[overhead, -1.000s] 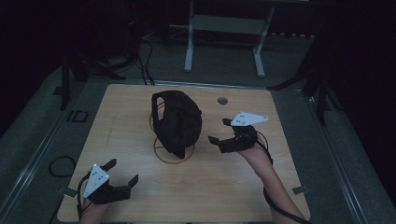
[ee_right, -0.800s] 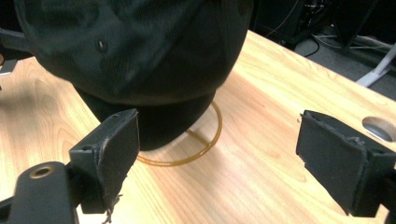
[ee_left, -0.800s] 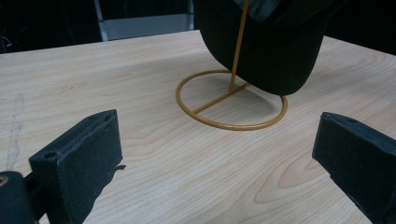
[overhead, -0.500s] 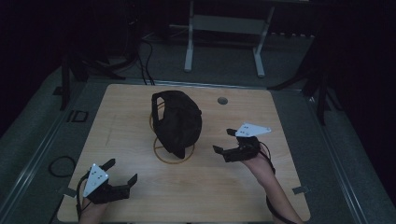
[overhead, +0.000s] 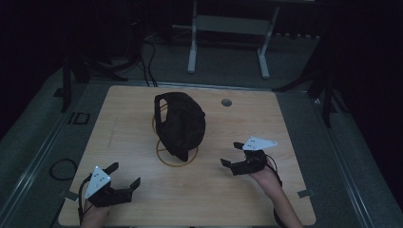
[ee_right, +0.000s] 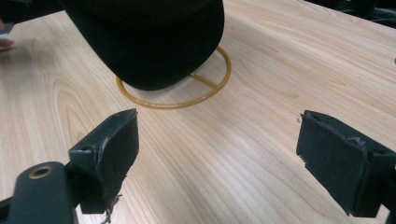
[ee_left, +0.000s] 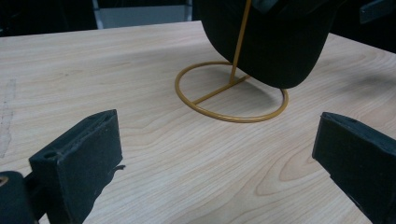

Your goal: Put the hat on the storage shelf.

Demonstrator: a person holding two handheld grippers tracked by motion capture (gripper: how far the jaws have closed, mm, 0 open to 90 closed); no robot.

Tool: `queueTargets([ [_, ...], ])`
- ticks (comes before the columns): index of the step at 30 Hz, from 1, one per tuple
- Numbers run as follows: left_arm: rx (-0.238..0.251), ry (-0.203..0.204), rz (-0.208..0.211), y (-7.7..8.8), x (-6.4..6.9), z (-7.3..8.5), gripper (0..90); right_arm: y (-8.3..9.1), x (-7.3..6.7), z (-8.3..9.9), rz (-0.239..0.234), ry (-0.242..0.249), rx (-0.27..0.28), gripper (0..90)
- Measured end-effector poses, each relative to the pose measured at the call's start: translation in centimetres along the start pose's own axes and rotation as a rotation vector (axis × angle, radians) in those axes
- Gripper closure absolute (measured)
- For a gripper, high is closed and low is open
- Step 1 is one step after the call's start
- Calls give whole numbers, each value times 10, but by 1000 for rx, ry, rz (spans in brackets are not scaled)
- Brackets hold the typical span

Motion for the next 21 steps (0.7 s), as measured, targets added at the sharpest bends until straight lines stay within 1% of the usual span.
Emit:
queueTargets([
  [2, -2, -2, -9, 0, 0, 0, 20, 0, 1, 6, 4, 1, -1, 129],
  [8, -5, 2, -11, 0, -1, 1, 20, 2, 2, 20, 3, -23, -3, 129],
  [13, -8, 8, -4, -1, -2, 1, 20, 4, 4, 32, 14, -38, -19, 129],
  [16, -14, 6, -1, -1, -1, 1, 20, 5, 5, 39, 17, -47, -29, 129],
  [21, -12, 8, 2, -1, -1, 1, 20, 9, 5, 48, 19, -46, -41, 130],
])
Point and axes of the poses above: each handheld gripper's, and its own axes: y roughly backward along the jaws, z roughly out of its underside, x roughly to its right, the point moved 2 cm from there along -y, roughly forward along the jaws, and after that the axes turned 13 degrees about -z, right-handed, at the moved point
